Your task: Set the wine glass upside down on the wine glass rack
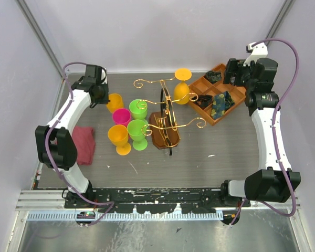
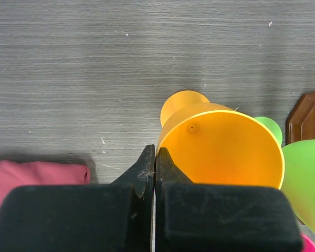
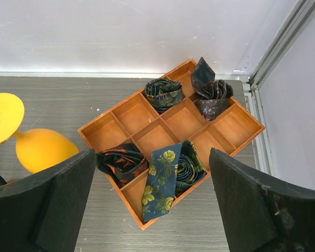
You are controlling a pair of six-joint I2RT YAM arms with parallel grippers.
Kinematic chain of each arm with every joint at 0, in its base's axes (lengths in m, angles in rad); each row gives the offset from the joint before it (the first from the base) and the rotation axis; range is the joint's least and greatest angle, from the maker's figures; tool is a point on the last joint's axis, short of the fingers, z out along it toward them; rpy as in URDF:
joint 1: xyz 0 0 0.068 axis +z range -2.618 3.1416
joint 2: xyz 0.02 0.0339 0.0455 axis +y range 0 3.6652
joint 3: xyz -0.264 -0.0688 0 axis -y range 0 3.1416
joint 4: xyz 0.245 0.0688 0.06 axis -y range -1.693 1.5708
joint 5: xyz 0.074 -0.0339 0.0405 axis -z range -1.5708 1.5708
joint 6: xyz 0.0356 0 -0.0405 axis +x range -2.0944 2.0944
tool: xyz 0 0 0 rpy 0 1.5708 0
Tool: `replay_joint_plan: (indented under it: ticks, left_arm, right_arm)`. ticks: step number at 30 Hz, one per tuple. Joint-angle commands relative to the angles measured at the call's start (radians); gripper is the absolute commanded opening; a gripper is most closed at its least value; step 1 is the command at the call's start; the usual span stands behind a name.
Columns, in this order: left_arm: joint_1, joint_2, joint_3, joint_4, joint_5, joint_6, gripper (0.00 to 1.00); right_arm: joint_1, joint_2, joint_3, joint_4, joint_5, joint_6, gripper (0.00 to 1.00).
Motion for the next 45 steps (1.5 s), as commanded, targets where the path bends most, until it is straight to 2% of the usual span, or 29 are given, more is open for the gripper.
replay_joint_plan:
  ticks: [1,8,12,17,20,23,28,33,39,45]
  left_arm:
    - [0.003,-0.04,0.056,0.016,-0.053,-0.021,0.0]
    - [0.009,-0.116,0.142,0.054,-0.11,-0.005,0.0]
    - [0.009,-0.197,0.186,0.142,-0.129,0.035,0.0]
    - [0.008,-0.35,0.065,0.444,-0.056,0.045,0.0]
    - [-0.001,-0.432,-0.05,0.722,0.004,0.046,0.0]
    - [-0.025,-0.45,-0.098,0.881,0.028,0.075,0.0]
    - [-0.136,-0.485,-0.196,1.161,0.016,0.212,0.0]
    - [-0.236,-0.466,-0.284,1.406,-0.007,0.311,0.0]
    - [-0.321,-0.431,-0.363,1.592,0.016,0.437,0.0]
    - [-0.366,-0.429,-0.421,1.662,0.04,0.499,0.0]
  right_arm:
    - [-0.003,-0.039,0.045,0.025,0.009,-0.017,0.93]
    - [-0.003,-0.033,0.076,0.025,-0.046,0.056,0.93]
    - [-0.002,-0.021,0.097,0.027,-0.123,0.143,0.92]
    - [-0.002,0.003,0.115,0.07,-0.311,0.379,0.87]
    - [0.003,0.006,0.073,0.178,-0.419,0.591,0.85]
    - [0.03,0.006,0.039,0.31,-0.488,0.767,0.84]
    - [0.172,0.032,0.079,0.412,-0.481,0.885,0.83]
    - [0.296,0.096,0.08,0.638,-0.494,1.093,0.82]
    - [0.372,0.14,0.12,0.697,-0.452,1.19,0.81]
    - [0.399,0.197,0.138,0.806,-0.443,1.291,0.8]
